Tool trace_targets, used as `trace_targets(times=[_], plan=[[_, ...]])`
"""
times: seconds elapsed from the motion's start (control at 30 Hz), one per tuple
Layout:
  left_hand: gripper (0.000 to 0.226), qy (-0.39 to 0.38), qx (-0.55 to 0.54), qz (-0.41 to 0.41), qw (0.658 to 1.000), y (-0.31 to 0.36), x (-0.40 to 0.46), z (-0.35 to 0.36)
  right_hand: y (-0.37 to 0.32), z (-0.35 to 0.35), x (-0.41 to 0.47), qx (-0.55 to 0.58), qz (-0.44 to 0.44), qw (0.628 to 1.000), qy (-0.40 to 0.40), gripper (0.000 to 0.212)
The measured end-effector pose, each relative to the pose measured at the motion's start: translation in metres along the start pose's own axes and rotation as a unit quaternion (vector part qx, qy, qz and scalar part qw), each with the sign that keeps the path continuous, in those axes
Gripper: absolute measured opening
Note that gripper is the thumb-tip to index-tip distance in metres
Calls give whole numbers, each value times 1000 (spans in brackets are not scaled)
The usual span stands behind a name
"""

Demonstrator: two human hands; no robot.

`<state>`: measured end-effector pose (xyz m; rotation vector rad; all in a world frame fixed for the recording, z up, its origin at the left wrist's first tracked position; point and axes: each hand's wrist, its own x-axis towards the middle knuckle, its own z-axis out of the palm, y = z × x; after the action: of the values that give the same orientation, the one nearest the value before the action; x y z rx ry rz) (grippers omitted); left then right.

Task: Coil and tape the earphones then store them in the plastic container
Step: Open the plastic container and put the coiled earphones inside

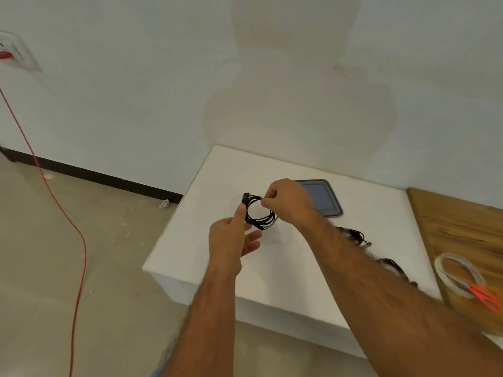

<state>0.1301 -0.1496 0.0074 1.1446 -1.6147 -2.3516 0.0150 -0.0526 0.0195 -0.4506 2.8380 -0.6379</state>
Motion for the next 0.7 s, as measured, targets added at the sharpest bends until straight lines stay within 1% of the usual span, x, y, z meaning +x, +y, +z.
trace_targets(times=[0.2,0.43,0.5,0.53,0.6,0.7], plan=[[44,-4,38,-1,999,5,-4,5,6,19,5,-84,21,996,-5,9],[48,-7,143,24,989,7,-17,14,11,30,2,-219,19,975,19,13],[47,0,175,31,984,6,-16,15,14,29,-1,-224,11,974,18,23],[48,3,192,34,981,5,-15,14,16,28,-2,-219,4,976,16,24],[48,6,232,54,971,1,-11,12,20,23,-6,-209,-2,978,18,21],[40,5,310,96,946,-7,-7,11,30,18,-14,-190,2,982,24,13]])
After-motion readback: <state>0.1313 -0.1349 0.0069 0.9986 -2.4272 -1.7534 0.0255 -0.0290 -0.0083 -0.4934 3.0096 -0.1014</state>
